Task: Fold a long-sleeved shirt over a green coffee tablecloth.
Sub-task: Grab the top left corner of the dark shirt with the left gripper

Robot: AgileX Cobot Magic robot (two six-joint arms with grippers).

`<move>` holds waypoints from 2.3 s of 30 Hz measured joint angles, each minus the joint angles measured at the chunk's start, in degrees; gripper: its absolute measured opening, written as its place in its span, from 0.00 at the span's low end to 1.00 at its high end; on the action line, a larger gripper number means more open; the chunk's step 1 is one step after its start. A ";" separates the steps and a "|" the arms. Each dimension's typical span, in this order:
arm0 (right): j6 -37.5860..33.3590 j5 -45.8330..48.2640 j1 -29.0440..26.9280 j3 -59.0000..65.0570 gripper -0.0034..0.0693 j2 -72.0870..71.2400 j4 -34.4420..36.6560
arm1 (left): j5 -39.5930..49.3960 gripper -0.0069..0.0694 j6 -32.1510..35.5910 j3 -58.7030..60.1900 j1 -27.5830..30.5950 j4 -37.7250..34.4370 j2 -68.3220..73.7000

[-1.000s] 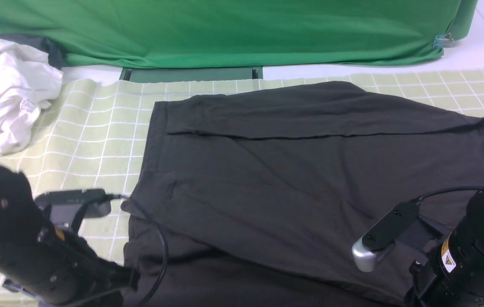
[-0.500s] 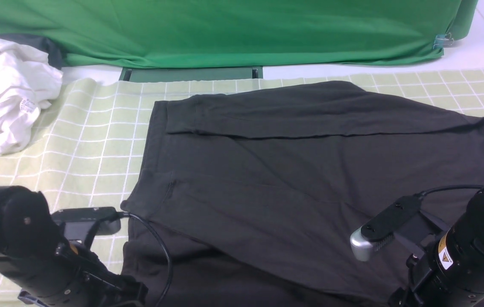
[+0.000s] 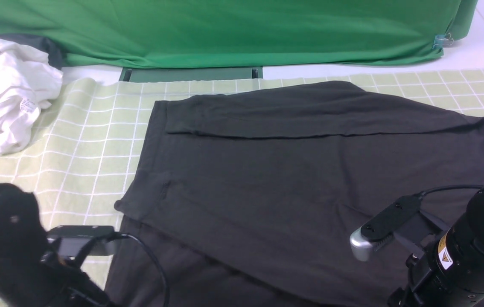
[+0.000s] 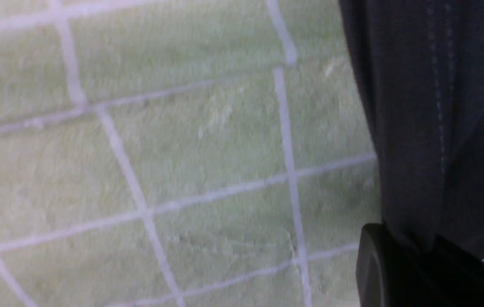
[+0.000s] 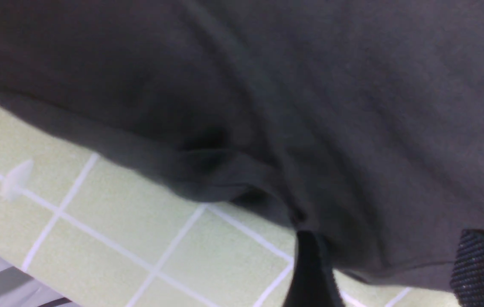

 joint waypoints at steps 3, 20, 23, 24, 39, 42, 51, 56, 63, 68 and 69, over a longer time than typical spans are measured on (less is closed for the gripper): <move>0.00 0.00 0.00 0.00 0.63 0.00 0.00 | 3.32 0.10 -3.71 0.00 0.00 1.62 -5.08; -8.61 2.88 5.22 0.00 0.64 0.00 5.67 | 7.92 0.10 -6.72 0.90 -0.05 3.58 -10.18; -6.99 -2.10 9.29 0.00 0.66 0.00 3.41 | 7.57 0.10 -6.77 0.90 -0.05 3.65 -10.18; -5.78 -3.59 10.38 0.00 0.67 0.00 2.05 | 7.57 0.10 -6.77 0.91 -0.05 3.65 -10.18; -3.71 -4.34 10.94 0.00 0.43 6.21 -1.39 | 7.54 0.10 -6.77 0.96 -0.05 3.76 -10.18; -3.71 -3.71 10.94 0.00 0.16 6.50 -1.70 | 7.54 0.10 -6.77 0.96 -0.05 3.77 -10.18; -0.49 3.51 11.40 0.00 0.09 4.58 -1.74 | 7.39 0.10 -7.61 0.96 -0.05 4.70 -10.18; 2.12 6.87 11.40 0.00 0.09 0.75 -1.69 | 7.39 0.10 -7.76 0.96 -0.05 4.82 -10.18; 3.16 9.81 11.40 0.00 0.10 -0.93 -1.59 | 7.39 0.10 -8.05 0.96 -0.05 4.70 -10.18; 3.20 10.70 11.40 0.00 0.30 -0.95 -1.48 | 7.50 0.12 -8.05 0.96 -0.05 4.76 -10.18; 3.20 10.93 11.40 0.00 0.36 -0.95 -1.48 | 7.60 0.13 -8.05 0.96 -0.05 4.89 -10.18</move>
